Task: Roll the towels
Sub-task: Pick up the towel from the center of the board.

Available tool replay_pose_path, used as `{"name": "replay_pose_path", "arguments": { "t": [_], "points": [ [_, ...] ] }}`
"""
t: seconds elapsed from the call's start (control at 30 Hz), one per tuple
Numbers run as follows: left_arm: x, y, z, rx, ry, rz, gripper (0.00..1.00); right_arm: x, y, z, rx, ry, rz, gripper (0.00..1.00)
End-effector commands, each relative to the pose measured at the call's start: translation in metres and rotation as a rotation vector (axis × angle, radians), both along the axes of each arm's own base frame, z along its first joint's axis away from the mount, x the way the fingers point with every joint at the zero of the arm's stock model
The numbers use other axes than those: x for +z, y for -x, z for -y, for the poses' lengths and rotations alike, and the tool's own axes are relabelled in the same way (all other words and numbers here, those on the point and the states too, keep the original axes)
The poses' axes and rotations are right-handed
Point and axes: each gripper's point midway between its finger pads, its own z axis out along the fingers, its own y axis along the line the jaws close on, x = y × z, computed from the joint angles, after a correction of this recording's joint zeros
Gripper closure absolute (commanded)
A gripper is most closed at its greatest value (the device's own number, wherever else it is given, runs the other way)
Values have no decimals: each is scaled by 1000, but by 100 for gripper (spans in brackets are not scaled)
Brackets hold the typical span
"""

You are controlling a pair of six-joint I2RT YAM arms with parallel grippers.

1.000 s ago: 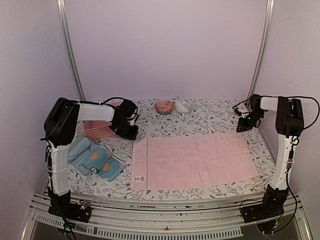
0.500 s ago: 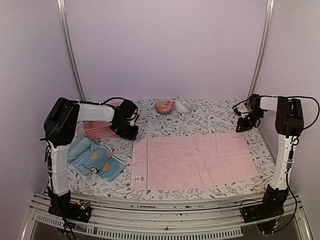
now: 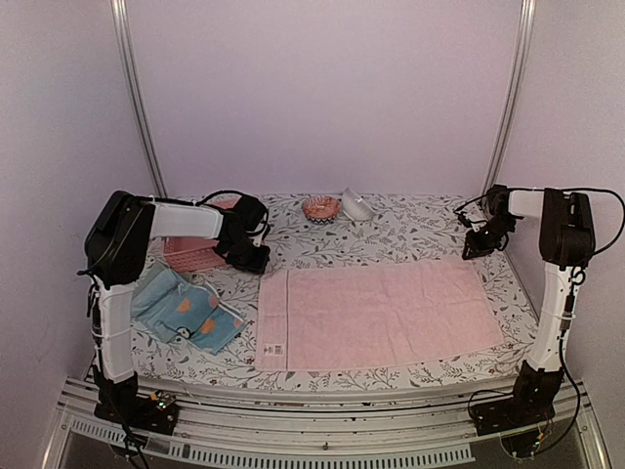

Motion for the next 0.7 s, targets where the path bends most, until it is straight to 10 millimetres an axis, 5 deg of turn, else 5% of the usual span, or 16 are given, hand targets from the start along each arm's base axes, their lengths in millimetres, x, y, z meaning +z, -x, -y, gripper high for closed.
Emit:
{"name": "replay_pose_path", "arguments": {
  "t": [0.0,0.33,0.67],
  "points": [
    [-2,12,-10,14,-33,-27,73,-28,31,6,-27,33,-130,90],
    [14,8,-9,17,41,20,61,-13,5,18,-33,81,-24,97],
    [16,4,9,38,176,23,66,-22,9,17,-22,82,-47,97]
  ]
}}
